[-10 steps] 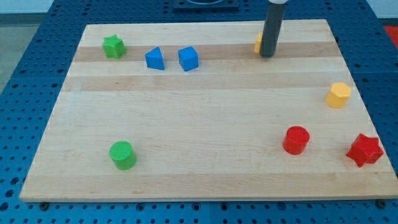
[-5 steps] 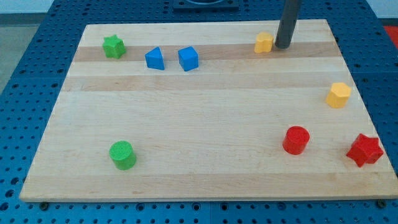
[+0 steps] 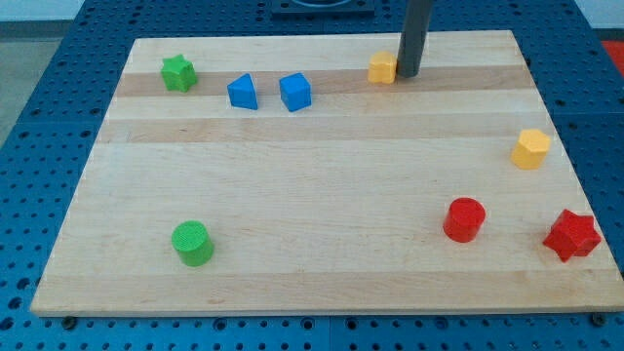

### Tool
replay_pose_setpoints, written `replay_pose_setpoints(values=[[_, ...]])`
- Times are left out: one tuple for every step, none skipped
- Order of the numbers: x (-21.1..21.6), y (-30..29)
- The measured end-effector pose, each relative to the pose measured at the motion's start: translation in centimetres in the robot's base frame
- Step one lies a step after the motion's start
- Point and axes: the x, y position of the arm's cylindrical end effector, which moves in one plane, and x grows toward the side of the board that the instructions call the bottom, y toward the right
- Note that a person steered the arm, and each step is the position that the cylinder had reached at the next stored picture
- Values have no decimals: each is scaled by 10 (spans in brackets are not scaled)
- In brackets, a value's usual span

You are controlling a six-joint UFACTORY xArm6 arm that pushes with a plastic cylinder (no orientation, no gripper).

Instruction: Move the yellow heart right above the blue square

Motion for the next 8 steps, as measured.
replay_pose_setpoints(values=[[0,-14],[0,-26],[0,-38],[0,-49],[0,-59],[0,-69],[0,-80],[0,-90]])
